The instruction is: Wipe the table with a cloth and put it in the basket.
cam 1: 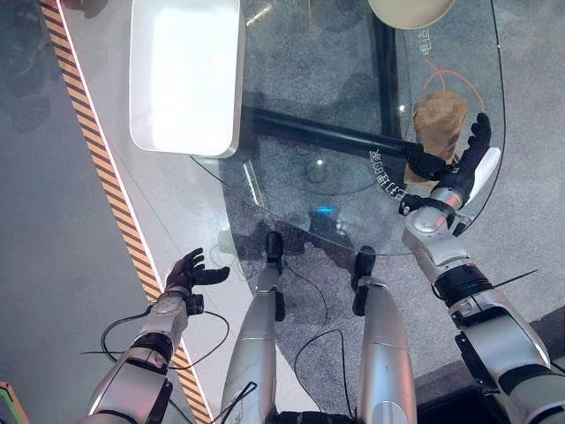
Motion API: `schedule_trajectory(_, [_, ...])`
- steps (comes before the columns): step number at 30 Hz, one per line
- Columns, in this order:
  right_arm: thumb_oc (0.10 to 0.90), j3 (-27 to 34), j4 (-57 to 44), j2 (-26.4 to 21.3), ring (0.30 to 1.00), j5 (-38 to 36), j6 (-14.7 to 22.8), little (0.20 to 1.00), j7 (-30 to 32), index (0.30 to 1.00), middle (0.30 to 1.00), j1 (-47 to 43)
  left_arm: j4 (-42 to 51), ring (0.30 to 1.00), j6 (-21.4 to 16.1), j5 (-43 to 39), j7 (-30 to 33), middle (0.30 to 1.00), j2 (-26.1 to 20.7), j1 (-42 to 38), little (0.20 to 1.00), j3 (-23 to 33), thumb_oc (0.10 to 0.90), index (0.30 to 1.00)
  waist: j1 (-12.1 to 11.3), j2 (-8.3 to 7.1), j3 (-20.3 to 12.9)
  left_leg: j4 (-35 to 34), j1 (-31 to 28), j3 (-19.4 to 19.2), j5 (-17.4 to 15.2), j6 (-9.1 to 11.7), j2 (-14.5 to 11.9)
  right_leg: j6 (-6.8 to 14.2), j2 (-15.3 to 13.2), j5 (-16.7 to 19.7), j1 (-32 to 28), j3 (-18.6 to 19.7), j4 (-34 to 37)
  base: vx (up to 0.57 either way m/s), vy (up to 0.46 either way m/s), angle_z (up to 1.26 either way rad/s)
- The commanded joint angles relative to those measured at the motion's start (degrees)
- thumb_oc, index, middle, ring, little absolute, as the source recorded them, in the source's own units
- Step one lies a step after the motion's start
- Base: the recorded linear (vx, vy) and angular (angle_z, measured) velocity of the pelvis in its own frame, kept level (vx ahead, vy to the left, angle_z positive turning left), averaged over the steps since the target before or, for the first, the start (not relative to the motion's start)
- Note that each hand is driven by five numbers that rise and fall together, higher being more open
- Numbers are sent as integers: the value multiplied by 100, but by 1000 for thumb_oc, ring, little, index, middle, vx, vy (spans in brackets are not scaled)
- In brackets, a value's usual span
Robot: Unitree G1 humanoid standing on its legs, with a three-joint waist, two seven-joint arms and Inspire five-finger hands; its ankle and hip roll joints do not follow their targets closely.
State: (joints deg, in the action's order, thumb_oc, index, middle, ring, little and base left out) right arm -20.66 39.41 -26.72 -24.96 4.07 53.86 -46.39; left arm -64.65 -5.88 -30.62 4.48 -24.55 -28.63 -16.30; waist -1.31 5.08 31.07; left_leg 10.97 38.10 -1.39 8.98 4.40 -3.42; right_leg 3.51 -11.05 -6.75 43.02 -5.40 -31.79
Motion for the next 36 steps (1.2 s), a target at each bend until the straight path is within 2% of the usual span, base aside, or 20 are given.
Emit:
schedule_trajectory(1, [800,-10,-135,-273,900,-105,196,900,272,900,900,-249,-282,900,-202,-55,168,900,28,218,900,-61,800,900,40,115,-127,715,59,-104,-781,-90,150,-70,63,380,-377,-118,1031,0,0,0])
schedule_trajectory(8, [800,11,604,-138,900,-487,421,900,70,900,900,-307,-332,900,-221,-71,193,900,98,170,900,-172,800,900,20,169,-127,704,74,-111,-752,-97,159,-90,65,393,-343,-121,1014,0,0,0])
schedule_trajectory(19, [800,97,1115,-46,900,-599,586,900,-184,900,900,-396,-290,900,-179,-50,262,900,145,149,900,-242,800,900,-20,195,-127,707,102,-93,-740,-104,159,-86,87,392,-302,-120,966,0,0,0])
schedule_trajectory(29, [800,-70,1053,-44,900,-523,509,900,-321,900,900,-607,-250,900,-124,-12,299,900,146,108,900,-341,800,900,-44,214,-127,686,102,-89,-723,-95,169,-73,84,411,-293,-129,979,0,0,0])
schedule_trajectory(36, [800,-255,841,7,900,-596,268,900,-310,900,900,-753,-216,900,-114,0,335,900,187,132,900,-349,800,900,-79,229,-127,651,80,-94,-706,-96,185,-79,84,399,-298,-143,969,0,0,0])
